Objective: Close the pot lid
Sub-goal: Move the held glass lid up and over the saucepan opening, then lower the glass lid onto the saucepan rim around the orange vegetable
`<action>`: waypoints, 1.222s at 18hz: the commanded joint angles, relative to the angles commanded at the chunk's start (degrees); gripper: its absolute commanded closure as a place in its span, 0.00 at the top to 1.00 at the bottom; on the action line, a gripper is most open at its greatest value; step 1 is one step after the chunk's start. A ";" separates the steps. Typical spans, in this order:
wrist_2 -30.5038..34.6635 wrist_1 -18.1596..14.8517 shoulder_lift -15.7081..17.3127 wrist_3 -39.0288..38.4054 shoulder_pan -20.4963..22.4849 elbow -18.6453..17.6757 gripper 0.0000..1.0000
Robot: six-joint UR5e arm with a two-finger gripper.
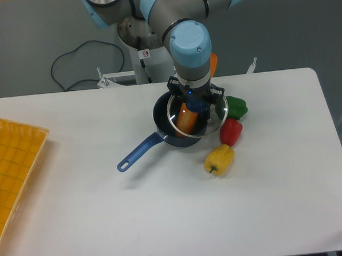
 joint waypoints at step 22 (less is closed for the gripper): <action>2.29 0.09 1.14 -0.18 -1.67 -3.78 0.41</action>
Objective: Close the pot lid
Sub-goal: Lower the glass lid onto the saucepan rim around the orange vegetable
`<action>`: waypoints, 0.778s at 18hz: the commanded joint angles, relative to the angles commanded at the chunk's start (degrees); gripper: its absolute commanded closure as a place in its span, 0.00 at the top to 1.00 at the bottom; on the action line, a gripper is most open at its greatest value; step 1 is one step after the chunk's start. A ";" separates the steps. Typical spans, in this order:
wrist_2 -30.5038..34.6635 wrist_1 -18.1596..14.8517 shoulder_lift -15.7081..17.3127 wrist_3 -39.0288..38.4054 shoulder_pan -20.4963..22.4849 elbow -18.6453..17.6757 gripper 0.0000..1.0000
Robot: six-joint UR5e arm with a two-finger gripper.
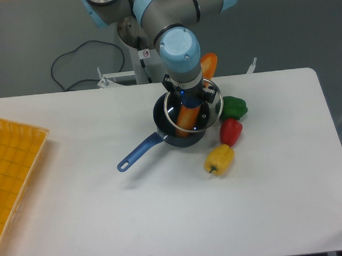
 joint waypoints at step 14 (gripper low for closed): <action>1.23 0.09 -1.32 -1.05 -1.67 -0.44 0.41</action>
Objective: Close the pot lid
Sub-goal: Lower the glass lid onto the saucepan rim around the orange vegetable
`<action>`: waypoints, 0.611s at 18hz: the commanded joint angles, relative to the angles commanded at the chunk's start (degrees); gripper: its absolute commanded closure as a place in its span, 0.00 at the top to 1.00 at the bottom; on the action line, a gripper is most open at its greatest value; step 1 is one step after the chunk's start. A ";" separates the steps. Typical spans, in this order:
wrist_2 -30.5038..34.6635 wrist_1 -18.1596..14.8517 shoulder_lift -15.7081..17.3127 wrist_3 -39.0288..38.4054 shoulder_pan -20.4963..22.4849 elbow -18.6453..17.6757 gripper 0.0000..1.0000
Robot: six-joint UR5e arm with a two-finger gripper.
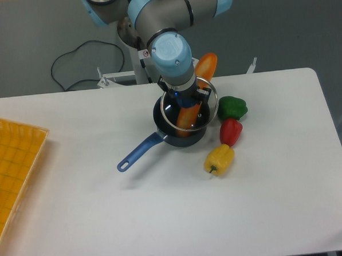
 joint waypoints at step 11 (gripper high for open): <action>1.67 0.09 -2.02 -1.75 -2.64 0.09 0.42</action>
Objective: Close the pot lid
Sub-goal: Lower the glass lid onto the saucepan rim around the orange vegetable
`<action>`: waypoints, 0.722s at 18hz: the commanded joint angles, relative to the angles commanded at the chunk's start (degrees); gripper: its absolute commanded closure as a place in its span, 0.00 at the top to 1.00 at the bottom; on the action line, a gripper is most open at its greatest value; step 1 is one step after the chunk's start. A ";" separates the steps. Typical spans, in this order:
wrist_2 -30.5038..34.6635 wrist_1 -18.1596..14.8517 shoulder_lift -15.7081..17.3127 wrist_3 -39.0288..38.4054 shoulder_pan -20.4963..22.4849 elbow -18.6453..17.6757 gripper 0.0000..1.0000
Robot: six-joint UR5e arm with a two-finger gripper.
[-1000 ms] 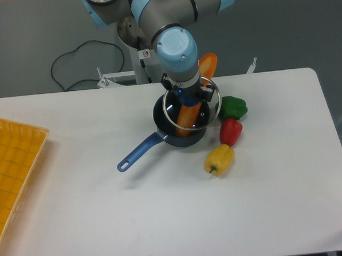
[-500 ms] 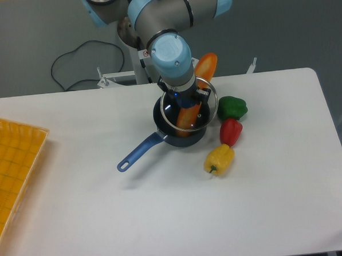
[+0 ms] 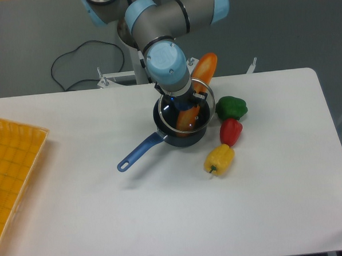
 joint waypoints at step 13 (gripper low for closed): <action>0.62 0.00 -0.18 -0.27 -0.09 0.09 0.72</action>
